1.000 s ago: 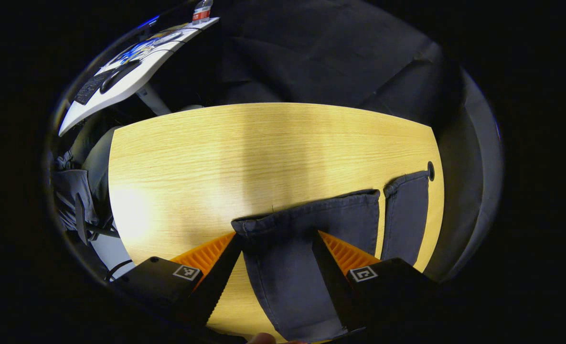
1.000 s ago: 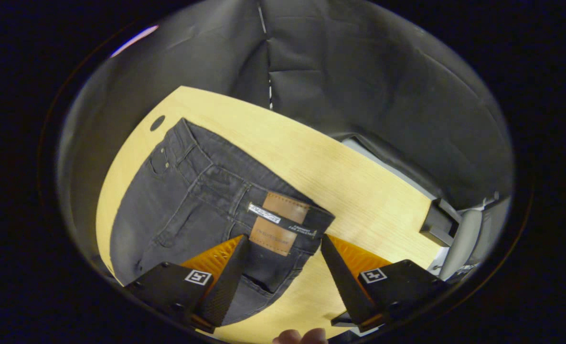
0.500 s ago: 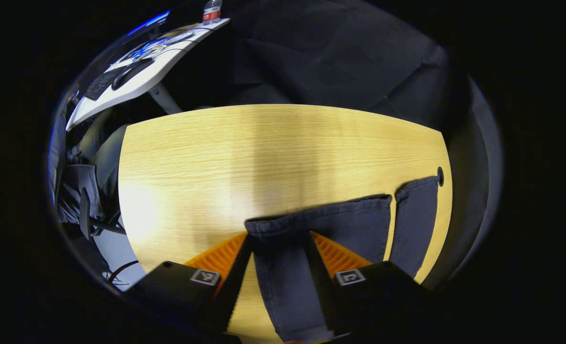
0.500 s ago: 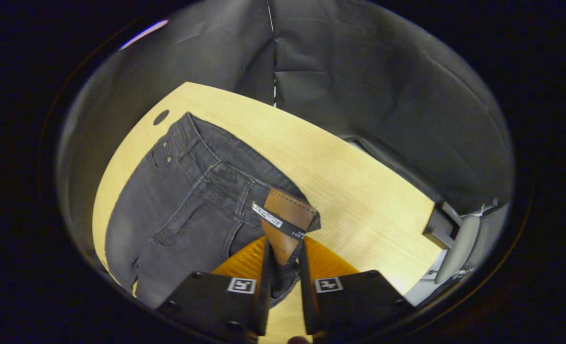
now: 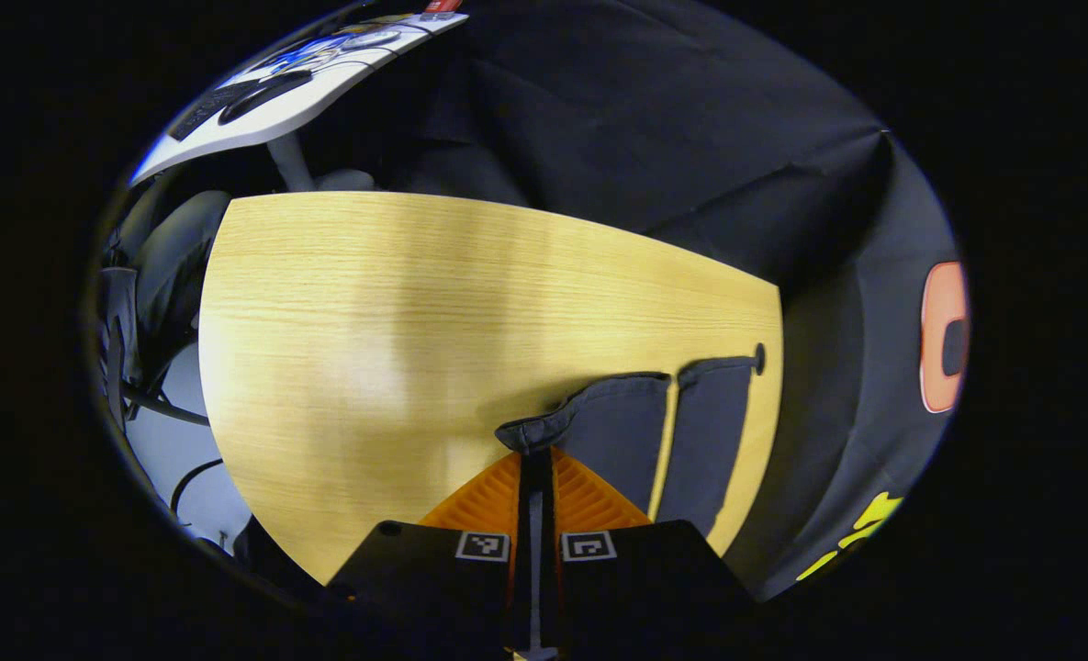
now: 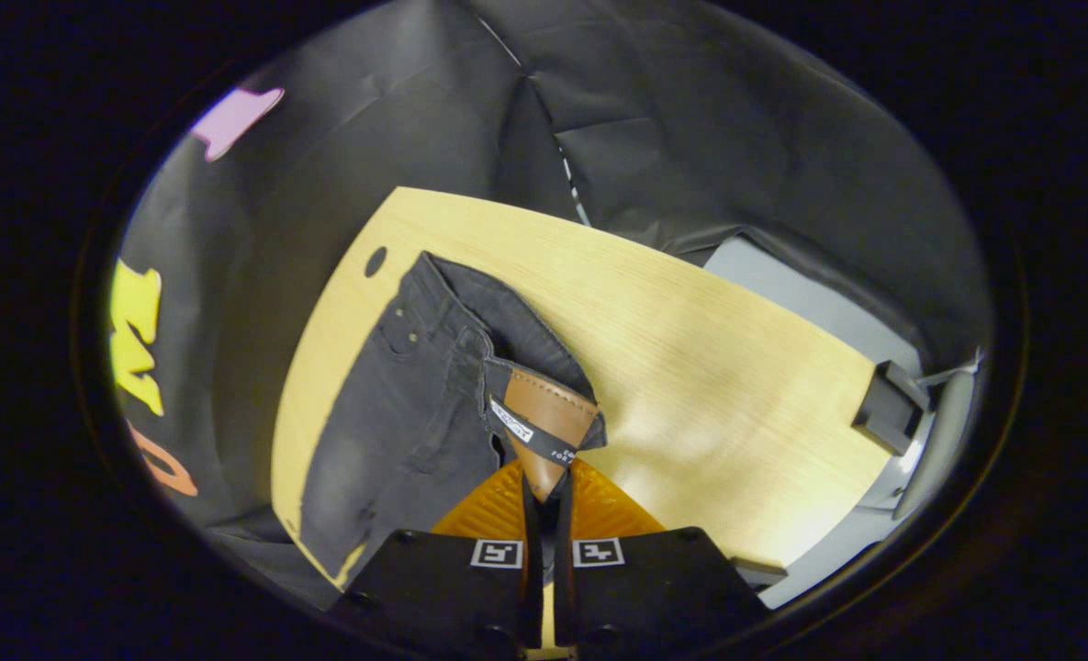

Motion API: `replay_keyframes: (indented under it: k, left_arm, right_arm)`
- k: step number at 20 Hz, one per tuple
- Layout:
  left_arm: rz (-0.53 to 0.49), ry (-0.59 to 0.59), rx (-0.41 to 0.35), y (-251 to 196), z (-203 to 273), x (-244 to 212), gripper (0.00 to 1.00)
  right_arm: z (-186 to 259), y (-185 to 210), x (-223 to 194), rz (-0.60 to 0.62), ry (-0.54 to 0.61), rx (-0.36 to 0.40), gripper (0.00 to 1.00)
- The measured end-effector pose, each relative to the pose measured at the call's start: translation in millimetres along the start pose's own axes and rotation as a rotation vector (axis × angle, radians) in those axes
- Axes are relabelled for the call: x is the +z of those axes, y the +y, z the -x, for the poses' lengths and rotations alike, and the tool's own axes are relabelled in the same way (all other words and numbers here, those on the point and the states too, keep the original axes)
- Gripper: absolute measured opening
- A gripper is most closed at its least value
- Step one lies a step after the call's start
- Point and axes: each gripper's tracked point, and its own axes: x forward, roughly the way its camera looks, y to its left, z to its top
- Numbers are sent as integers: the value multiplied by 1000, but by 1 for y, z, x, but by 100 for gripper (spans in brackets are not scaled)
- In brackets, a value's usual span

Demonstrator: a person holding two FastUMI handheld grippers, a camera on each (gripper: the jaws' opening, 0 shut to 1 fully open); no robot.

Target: Grasp the waist and the cuffs of the jeans and fold them to make the two legs overlap; first hold the waist and fold one-third of the jeans toward the cuffs, then hold the cuffs and fold the remaining one-third in the same direction to finish folding.

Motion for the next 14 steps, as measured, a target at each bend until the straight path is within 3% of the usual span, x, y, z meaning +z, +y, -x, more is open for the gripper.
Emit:
replay_keyframes:
  k: [3,7,9,11,14]
  left_arm:
    - [90,9,2,-20,26,-5,7]
    - [143,6,58,-40,46,-8,7]
    - [176,25,94,-55,54,-8,7]
    - [177,50,106,-78,56,-4,7]
    - [195,74,122,-111,44,8,7]
  right_arm:
    - [16,19,4,-104,64,102,5]
    - [40,50,14,-106,101,162,5]
    - [48,74,17,-175,124,204,5]
    - [50,91,23,-251,150,229,2]
    - [47,115,36,-335,166,224,5]
